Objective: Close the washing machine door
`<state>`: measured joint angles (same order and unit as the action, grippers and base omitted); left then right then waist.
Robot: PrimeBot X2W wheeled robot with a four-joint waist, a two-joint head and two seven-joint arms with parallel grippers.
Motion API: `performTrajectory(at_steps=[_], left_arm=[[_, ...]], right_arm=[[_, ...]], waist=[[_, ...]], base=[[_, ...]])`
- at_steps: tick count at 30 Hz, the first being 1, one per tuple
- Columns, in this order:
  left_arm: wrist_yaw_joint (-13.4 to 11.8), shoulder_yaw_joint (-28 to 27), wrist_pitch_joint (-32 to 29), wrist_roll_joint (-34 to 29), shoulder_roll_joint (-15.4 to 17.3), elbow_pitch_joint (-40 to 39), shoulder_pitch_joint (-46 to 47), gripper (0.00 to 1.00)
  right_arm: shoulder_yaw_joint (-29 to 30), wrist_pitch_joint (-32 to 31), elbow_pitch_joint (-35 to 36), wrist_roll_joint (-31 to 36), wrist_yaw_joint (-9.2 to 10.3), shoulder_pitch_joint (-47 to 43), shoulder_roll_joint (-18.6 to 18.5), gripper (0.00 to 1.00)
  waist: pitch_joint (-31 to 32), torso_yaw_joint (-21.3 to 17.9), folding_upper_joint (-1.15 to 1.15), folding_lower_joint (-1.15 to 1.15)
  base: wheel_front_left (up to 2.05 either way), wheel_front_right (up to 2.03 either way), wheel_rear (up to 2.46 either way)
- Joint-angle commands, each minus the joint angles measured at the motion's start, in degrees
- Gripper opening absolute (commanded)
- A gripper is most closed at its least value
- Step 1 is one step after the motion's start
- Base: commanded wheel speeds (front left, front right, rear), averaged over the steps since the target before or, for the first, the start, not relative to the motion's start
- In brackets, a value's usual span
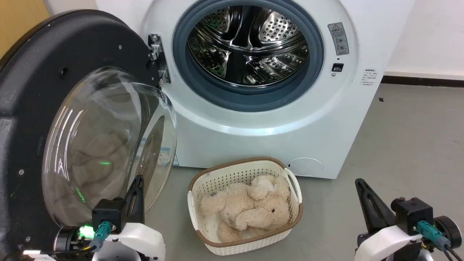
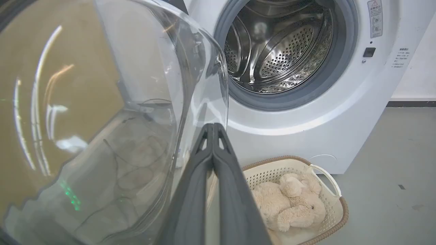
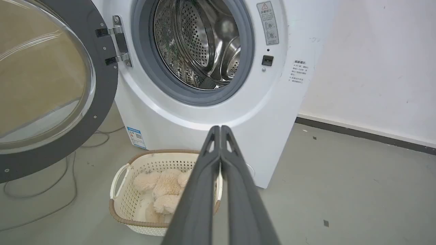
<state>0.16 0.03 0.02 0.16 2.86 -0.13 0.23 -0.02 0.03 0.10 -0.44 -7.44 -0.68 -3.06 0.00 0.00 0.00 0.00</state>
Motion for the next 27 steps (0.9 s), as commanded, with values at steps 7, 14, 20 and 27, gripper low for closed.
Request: performTrajectory(at_steps=[7, 14, 20, 27], left_arm=[[-0.2, 0.0, 0.0, -0.2, 0.0, 0.1, -0.2, 0.00], [-0.2, 0.0, 0.0, -0.2, 0.0, 0.1, -0.2, 0.00], [-0.2, -0.1, 0.3, 0.1, 0.0, 0.0, 0.0, 1.00], [-0.8, -0.2, 1.1, 0.2, 0.0, -0.1, 0.1, 1.00]], right_arm=[[0.0, 0.0, -0.1, 0.4, -0.05, 0.7, 0.2, 0.00], [0.0, 0.0, -0.1, 0.4, -0.05, 0.7, 0.2, 0.00], [0.1, 0.3, 0.0, -0.3, 0.00, 0.0, 0.0, 1.00], [0.2, 1.1, 0.7, -1.7, 0.00, 0.0, 0.0, 1.00]], waist=[[0.0, 0.0, 0.00, 0.00], [0.0, 0.0, 0.00, 0.00], [0.0, 0.0, 0.00, 0.00], [-0.2, 0.0, 0.00, 0.00]], base=[[0.00, 0.00, 0.00], [0.00, 0.00, 0.00], [0.00, 0.00, 0.00], [0.00, 0.00, 0.00]])
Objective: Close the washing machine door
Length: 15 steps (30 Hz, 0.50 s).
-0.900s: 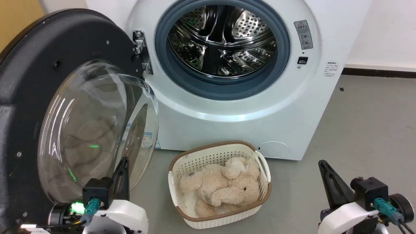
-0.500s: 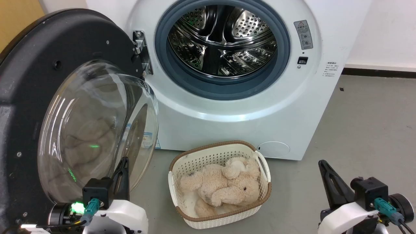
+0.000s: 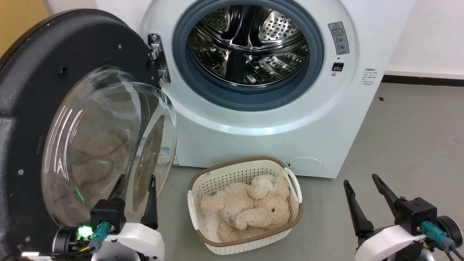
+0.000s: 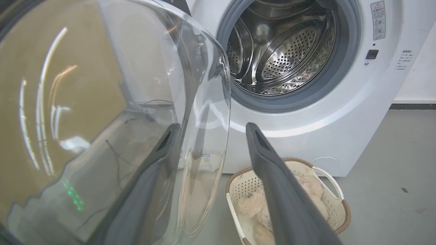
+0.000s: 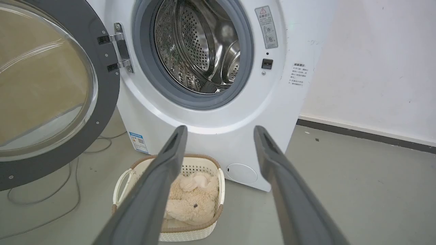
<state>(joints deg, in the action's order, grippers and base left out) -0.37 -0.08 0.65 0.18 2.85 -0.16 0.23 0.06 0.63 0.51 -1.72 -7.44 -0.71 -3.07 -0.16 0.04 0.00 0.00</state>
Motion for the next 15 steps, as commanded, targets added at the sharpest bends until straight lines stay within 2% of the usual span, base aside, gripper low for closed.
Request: performTrajectory(at_steps=[1, 15], left_arm=[[-0.4, -0.1, 0.6, 0.2, 0.0, -0.1, 0.1, 1.00], [-2.2, 0.4, 2.5, -0.6, 0.7, -3.5, 1.1, 1.00]], right_arm=[[0.2, 0.6, 0.4, -0.6, 0.00, 0.0, 0.0, 1.00], [0.7, 2.5, 1.2, -3.8, -0.01, -0.2, 0.0, 1.00]], waist=[[0.0, 0.0, 0.00, 0.00], [-0.2, 1.2, 0.00, 0.00]], base=[[0.00, 0.00, 0.00], [0.00, 0.00, 0.00]])
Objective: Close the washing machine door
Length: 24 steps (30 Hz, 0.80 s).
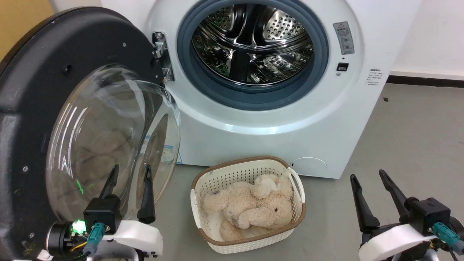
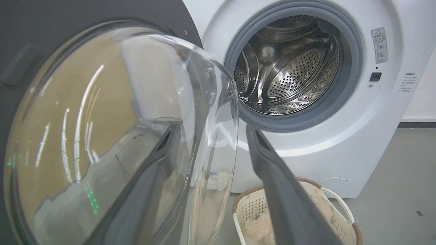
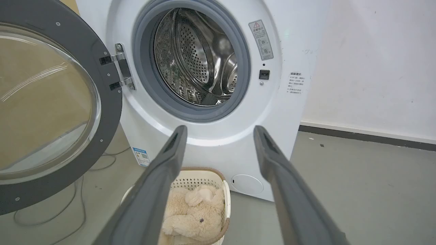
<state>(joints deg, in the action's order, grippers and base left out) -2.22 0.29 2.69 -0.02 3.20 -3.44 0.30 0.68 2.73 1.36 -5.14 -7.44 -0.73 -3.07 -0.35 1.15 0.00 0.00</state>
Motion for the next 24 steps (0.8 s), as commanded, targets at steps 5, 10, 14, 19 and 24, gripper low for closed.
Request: performTrajectory(at_steps=[5, 10, 14, 19, 24], left_arm=[[-1.1, 0.7, 1.1, -0.6, 1.1, -2.6, 1.8, 1.00], [-2.0, 1.2, 1.7, -0.7, 2.0, -5.0, 2.7, 1.00], [-2.8, 1.4, 2.1, -0.6, 2.8, -7.3, 3.5, 1.00], [-3.6, 0.7, 2.7, 0.1, 3.7, -10.4, 4.7, 1.00], [-3.8, -1.7, 3.3, 1.2, 5.0, -13.5, 6.1, 1.00]], right_arm=[[0.2, 1.0, 0.6, -1.3, -0.01, -0.2, 0.1, 1.00], [0.3, 1.6, 0.7, -2.2, -0.01, -0.2, 0.1, 1.00], [0.4, 2.1, 0.8, -2.9, -0.01, -0.2, 0.1, 1.00], [0.6, 2.7, 0.9, -3.9, -0.02, -0.3, 0.1, 1.00], [0.8, 3.3, 1.0, -4.8, -0.02, -0.3, 0.1, 1.00]], waist=[[0.0, 1.4, 0.00, 0.00], [0.0, 3.1, 0.00, 0.00], [0.0, 4.5, 0.00, 0.00], [0.0, 6.3, 0.00, 0.00], [-0.2, 8.3, 0.00, 0.00]], base=[[0.00, 0.00, 0.00], [0.00, 0.00, 0.00], [0.00, 0.00, 0.00], [0.00, 0.00, 0.00], [0.00, 0.00, 0.00]])
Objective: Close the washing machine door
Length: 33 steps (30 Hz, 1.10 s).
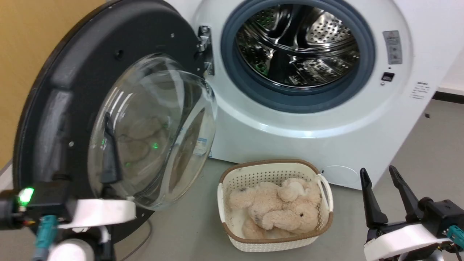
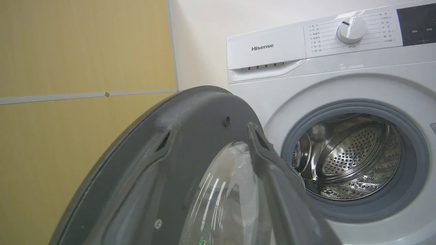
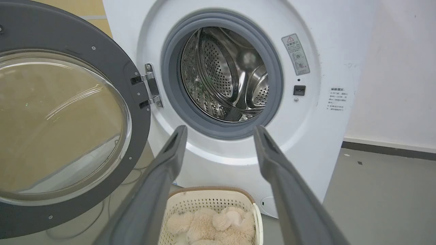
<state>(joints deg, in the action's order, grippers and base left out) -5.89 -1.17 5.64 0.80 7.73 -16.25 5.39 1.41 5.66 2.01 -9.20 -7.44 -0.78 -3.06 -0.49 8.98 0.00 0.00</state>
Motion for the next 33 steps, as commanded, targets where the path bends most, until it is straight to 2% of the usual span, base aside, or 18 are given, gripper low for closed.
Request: performTrajectory(at_steps=[1, 8, 9, 10, 11, 18, 24, 29, 33], left_arm=[[-0.2, -0.8, 0.5, 0.6, 0.7, -1.3, 1.4, 1.00], [0.4, -6.1, 1.3, 3.8, 1.2, -5.2, 3.8, 1.00], [0.5, -7.2, 1.5, 4.5, 1.1, -5.5, 4.2, 0.48], [0.7, -8.3, 1.6, 5.3, 0.9, -5.7, 4.5, 0.28], [0.9, -9.5, 1.7, 6.3, 0.6, -6.0, 4.8, 0.00], [4.5, -18.8, 2.5, 12.0, -1.1, -5.9, 7.4, 0.00], [7.8, -25.6, 3.1, 18.4, -2.1, -1.7, 9.8, 0.00], [9.5, -29.3, 2.7, 27.1, -1.2, 5.5, 12.5, 0.00], [10.2, -29.3, -1.3, 33.6, 1.0, 10.9, 14.5, 0.00]], right_arm=[[0.1, 0.5, 0.4, -0.9, -0.02, -0.2, 0.1, 1.00], [0.4, 1.3, 0.4, -2.1, -0.02, -0.1, 0.1, 1.00], [0.5, 1.4, 0.4, -2.3, -0.02, -0.1, 0.1, 1.00], [0.5, 1.6, 0.4, -2.4, -0.02, -0.1, 0.1, 1.00], [0.5, 1.7, 0.5, -2.6, -0.02, -0.1, 0.1, 1.00], [0.4, 2.5, 0.5, -3.3, -0.02, 0.6, 0.1, 1.00], [0.2, 3.1, 0.5, -3.5, -0.03, 1.5, 0.1, 1.00], [0.1, 3.7, 0.6, -3.7, -0.03, 2.3, 0.1, 1.00], [0.2, 4.2, 0.8, -3.7, -0.03, 2.7, 0.1, 1.00]], waist=[[-0.1, 0.9, 0.00, 0.00], [-0.5, 4.0, 0.00, 0.00], [-0.6, 4.4, 0.00, 0.00], [-0.6, 4.8, 0.00, 0.00], [-0.7, 5.2, 0.00, 0.00], [-2.0, 7.8, 0.00, 0.00], [-3.3, 9.3, 0.00, 0.00], [-4.4, 10.7, 0.00, 0.00], [-5.5, 11.8, 0.00, 0.00]], base=[[0.00, 0.00, 0.00], [0.00, 0.00, 0.00], [0.00, 0.00, 0.00], [0.00, 0.00, 0.00], [0.00, 0.00, 0.00], [0.00, 0.00, 0.00], [0.00, 0.00, 0.00], [0.00, 0.00, 0.00], [0.00, 0.00, 0.00]])
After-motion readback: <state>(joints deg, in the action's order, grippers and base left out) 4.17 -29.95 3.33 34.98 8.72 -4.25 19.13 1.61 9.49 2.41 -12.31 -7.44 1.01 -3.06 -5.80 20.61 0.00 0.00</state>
